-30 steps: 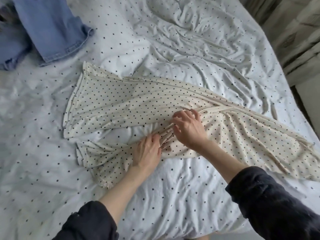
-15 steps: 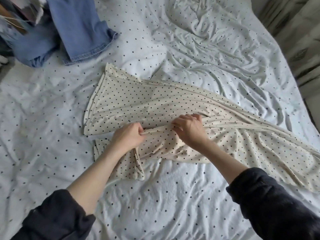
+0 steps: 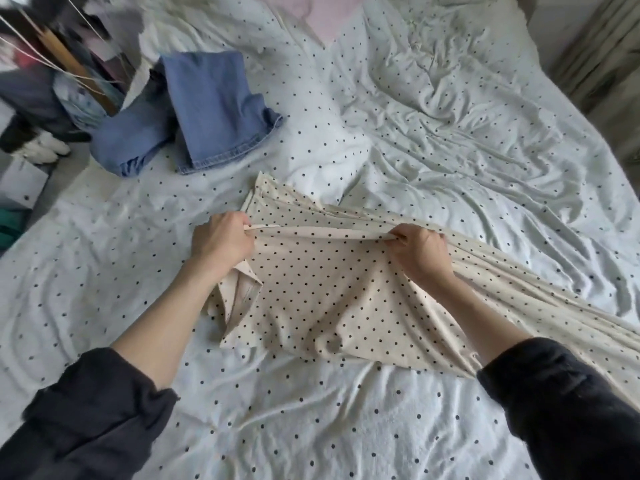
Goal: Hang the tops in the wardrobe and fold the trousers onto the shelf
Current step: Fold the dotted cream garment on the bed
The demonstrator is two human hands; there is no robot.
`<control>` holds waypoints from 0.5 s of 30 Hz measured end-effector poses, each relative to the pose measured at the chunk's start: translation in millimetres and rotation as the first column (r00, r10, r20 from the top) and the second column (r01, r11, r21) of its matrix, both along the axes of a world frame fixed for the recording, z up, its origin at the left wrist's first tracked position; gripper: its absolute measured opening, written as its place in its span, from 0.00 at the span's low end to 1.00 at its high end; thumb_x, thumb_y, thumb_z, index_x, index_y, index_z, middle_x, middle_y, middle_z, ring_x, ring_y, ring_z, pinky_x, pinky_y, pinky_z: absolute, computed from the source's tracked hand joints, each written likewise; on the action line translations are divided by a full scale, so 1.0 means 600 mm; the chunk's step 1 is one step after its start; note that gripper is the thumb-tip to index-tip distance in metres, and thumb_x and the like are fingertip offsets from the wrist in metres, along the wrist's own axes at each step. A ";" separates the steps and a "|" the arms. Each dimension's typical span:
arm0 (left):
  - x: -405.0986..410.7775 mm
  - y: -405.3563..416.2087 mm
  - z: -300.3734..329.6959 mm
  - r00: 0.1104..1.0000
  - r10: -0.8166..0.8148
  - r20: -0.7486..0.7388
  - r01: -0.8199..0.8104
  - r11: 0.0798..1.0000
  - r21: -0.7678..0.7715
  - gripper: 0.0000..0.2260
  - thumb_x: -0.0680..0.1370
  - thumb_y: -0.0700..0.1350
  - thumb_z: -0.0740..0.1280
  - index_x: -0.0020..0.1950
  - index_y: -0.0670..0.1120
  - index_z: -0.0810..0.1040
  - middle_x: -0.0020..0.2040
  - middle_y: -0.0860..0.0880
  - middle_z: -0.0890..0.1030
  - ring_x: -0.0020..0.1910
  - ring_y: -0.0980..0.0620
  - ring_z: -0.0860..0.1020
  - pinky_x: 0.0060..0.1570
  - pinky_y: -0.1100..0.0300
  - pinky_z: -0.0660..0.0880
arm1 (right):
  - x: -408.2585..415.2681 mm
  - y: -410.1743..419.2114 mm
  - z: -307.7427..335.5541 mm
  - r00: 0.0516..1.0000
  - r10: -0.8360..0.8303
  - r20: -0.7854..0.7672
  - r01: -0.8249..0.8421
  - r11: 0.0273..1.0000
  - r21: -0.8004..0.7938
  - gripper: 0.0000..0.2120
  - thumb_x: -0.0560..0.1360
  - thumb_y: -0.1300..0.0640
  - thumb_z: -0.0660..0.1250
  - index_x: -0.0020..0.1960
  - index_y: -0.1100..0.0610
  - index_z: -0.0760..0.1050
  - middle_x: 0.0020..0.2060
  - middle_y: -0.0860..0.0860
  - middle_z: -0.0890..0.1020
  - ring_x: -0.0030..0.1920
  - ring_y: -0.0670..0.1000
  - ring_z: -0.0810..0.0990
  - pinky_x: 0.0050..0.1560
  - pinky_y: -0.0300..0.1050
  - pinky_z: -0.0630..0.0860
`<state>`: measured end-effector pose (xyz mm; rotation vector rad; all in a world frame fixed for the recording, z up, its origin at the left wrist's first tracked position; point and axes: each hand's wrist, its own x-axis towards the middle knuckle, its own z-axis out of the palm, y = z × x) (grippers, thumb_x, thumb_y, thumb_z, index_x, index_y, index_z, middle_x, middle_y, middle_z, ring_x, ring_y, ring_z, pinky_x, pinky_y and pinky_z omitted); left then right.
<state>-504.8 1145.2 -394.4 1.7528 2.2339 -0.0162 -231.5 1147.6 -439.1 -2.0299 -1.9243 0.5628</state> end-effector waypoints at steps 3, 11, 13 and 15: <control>-0.013 0.049 -0.007 0.999 -0.017 0.044 0.016 0.999 0.043 0.12 0.78 0.40 0.60 0.59 0.45 0.78 0.54 0.43 0.80 0.48 0.44 0.76 0.43 0.56 0.69 | -0.015 0.032 -0.007 1.000 -0.013 0.006 0.013 1.000 -0.017 0.11 0.74 0.62 0.60 0.50 0.57 0.80 0.44 0.56 0.84 0.47 0.59 0.79 0.60 0.51 0.62; -0.032 0.174 -0.060 0.962 0.028 0.272 -0.080 0.980 0.181 0.12 0.78 0.42 0.65 0.61 0.44 0.79 0.59 0.41 0.79 0.60 0.41 0.74 0.60 0.53 0.69 | -0.031 0.107 -0.042 0.993 -0.104 0.057 0.107 0.993 -0.052 0.11 0.75 0.61 0.58 0.52 0.58 0.78 0.47 0.55 0.82 0.47 0.57 0.78 0.59 0.50 0.61; -0.037 0.207 -0.079 0.952 0.067 0.299 -0.120 0.979 0.163 0.10 0.77 0.43 0.67 0.57 0.45 0.80 0.56 0.41 0.80 0.57 0.41 0.75 0.55 0.54 0.70 | -0.034 0.123 -0.057 0.990 -0.102 0.102 0.108 0.992 -0.061 0.11 0.75 0.59 0.59 0.52 0.58 0.78 0.47 0.53 0.82 0.46 0.56 0.77 0.59 0.49 0.61; -0.042 0.232 -0.104 0.959 0.071 0.274 -0.114 0.983 0.141 0.08 0.77 0.43 0.66 0.55 0.45 0.80 0.54 0.41 0.80 0.54 0.40 0.76 0.50 0.56 0.70 | -0.035 0.137 -0.074 0.988 -0.099 0.122 0.106 0.993 -0.051 0.10 0.76 0.59 0.59 0.51 0.57 0.78 0.47 0.53 0.81 0.46 0.56 0.77 0.58 0.50 0.61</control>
